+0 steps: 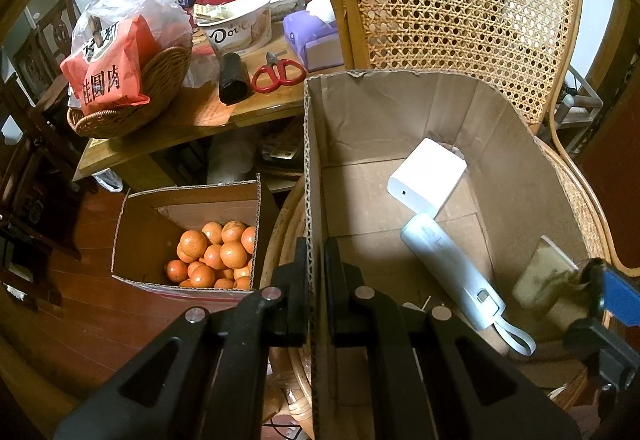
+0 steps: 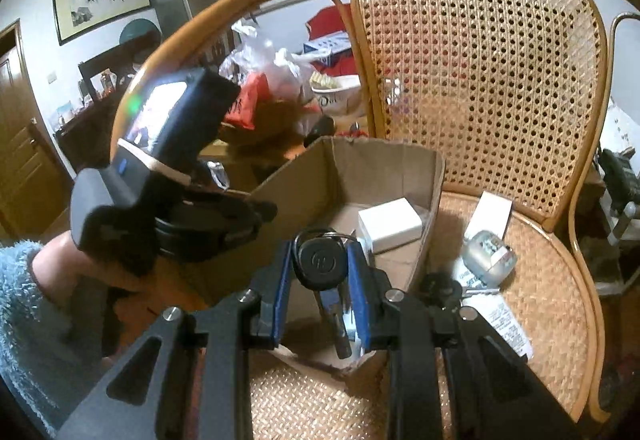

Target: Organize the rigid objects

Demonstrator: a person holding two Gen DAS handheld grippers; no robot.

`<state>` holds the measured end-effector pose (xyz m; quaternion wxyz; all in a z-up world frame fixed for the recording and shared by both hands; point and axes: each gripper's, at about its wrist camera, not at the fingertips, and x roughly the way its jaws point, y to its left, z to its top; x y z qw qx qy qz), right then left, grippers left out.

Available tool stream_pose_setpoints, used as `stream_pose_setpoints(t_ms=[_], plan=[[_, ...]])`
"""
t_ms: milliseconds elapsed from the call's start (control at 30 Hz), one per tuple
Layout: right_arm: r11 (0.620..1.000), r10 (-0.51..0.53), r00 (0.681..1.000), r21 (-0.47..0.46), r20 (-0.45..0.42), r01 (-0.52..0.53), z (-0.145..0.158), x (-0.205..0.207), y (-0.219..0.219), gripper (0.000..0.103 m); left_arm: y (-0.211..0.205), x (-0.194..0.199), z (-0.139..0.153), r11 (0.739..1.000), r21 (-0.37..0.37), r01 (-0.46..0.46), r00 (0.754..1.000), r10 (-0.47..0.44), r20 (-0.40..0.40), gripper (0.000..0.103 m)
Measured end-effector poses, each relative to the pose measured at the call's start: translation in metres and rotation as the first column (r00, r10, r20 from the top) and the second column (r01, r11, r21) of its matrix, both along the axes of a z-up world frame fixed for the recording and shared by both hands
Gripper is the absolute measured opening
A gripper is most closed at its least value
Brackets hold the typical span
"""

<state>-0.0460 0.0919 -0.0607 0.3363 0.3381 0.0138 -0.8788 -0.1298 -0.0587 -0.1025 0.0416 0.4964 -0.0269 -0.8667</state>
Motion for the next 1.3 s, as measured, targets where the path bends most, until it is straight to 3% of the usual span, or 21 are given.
stream_pose_setpoints(t_ms=[500,600,700,833,1033,1300], plan=[[1.000,-0.017,1.000,0.011,0.007,0.017,0.000,-0.001,0.004,0.031,0.001,0.001,0.000,1.000,0.003,-0.003,1.000,0.003,-0.004,0.006],[1.000,-0.025,1.000,0.010,0.004,0.025,0.003,0.000,0.007,0.048,0.001,0.001,-0.001,1.000,-0.004,-0.001,1.000,0.001,-0.004,0.006],[0.999,-0.035,0.999,0.006,-0.008,0.035,0.007,0.001,0.012,0.052,0.001,0.001,0.000,1.000,-0.007,0.000,1.000,0.000,-0.006,0.006],[0.998,-0.051,0.998,0.020,-0.031,0.052,0.014,0.005,0.020,0.078,0.001,0.002,-0.001,1.000,-0.008,0.000,1.000,0.000,-0.007,0.006],[0.993,-0.099,0.993,0.055,-0.071,0.103,0.021,0.005,0.041,0.082,0.003,0.002,-0.001,1.000,-0.009,0.002,1.000,-0.002,-0.008,0.006],[0.976,-0.203,0.979,0.073,-0.037,0.205,0.008,-0.012,0.079,0.084,0.003,0.002,0.000,1.000,-0.006,-0.001,1.000,0.001,-0.008,0.006]])
